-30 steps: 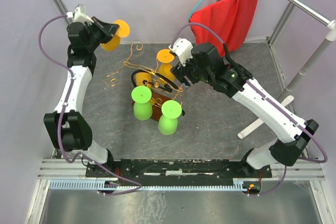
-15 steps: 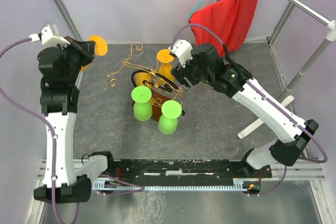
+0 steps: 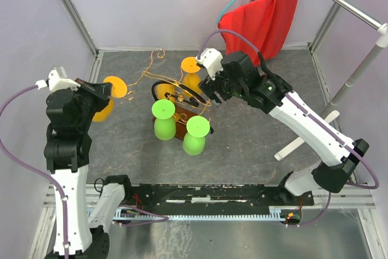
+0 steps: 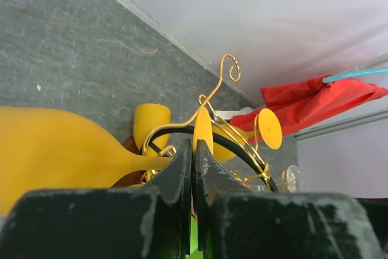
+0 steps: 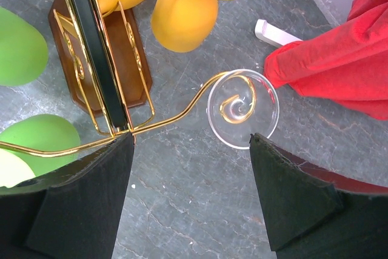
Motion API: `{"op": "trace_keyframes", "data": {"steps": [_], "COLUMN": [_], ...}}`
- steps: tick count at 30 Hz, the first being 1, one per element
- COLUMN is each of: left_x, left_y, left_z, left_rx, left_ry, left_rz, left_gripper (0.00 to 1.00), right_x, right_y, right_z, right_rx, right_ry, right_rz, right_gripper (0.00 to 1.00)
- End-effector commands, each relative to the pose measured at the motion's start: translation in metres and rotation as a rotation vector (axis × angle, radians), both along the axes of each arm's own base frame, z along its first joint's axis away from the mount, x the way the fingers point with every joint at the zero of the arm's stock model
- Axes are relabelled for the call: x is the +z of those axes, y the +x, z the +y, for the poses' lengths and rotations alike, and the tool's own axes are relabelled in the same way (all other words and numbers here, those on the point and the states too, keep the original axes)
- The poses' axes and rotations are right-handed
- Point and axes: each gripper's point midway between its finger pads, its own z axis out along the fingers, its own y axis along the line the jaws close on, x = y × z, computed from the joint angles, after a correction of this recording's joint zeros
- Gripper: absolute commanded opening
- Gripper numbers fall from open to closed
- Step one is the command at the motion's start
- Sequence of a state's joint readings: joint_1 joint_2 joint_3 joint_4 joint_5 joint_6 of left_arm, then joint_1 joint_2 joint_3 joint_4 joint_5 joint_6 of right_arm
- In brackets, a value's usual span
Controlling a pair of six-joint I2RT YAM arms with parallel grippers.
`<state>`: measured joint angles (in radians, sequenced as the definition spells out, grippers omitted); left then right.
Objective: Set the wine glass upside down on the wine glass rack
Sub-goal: Turn the wine glass upside down at the wine rack.
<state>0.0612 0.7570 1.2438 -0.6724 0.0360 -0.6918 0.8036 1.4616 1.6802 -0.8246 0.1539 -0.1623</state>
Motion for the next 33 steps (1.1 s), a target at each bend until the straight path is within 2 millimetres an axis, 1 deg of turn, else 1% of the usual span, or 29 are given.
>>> {"op": "trace_keyframes", "data": {"steps": [1, 4, 7, 11, 15, 18, 20, 25, 29, 33], "left_x": [0.004, -0.002, 0.000, -0.002, -0.010, -0.015, -0.016, -0.006, -0.003, -0.003], "left_y": [-0.012, -0.015, -0.016, -0.017, -0.011, -0.004, 0.001, 0.012, 0.023, 0.039], "left_z": [-0.006, -0.012, -0.019, -0.023, -0.033, -0.043, -0.046, -0.046, -0.048, -0.049], "left_rx": [0.032, 0.025, 0.006, 0.004, -0.033, -0.081, -0.102, -0.126, -0.156, -0.179], "left_ry": [-0.172, -0.257, -0.326, -0.375, -0.490, -0.569, -0.586, -0.574, -0.560, -0.540], "left_rz": [-0.017, 0.010, 0.014, 0.021, 0.008, -0.010, -0.016, -0.080, -0.117, -0.142], "left_gripper": [0.03, 0.03, 0.03, 0.03, 0.03, 0.03, 0.03, 0.03, 0.03, 0.03], "right_x": [0.019, 0.018, 0.019, 0.019, 0.020, 0.021, 0.021, 0.019, 0.019, 0.018], "right_y": [-0.009, -0.011, -0.013, -0.014, -0.014, -0.014, -0.014, -0.013, -0.012, -0.010], "right_z": [-0.007, -0.009, -0.012, -0.015, -0.017, -0.018, -0.017, -0.017, -0.017, -0.018], "right_rx": [0.000, -0.007, -0.017, -0.025, -0.029, -0.032, -0.031, -0.033, -0.039, -0.046], "right_ry": [0.054, 0.058, 0.063, 0.064, 0.063, 0.064, 0.062, 0.056, 0.050, 0.046], "right_rz": [-0.032, -0.024, -0.024, -0.027, -0.030, -0.033, -0.033, -0.031, -0.032, -0.034], "right_gripper": [0.84, 0.84, 0.84, 0.84, 0.84, 0.84, 0.84, 0.84, 0.84, 0.84]}}
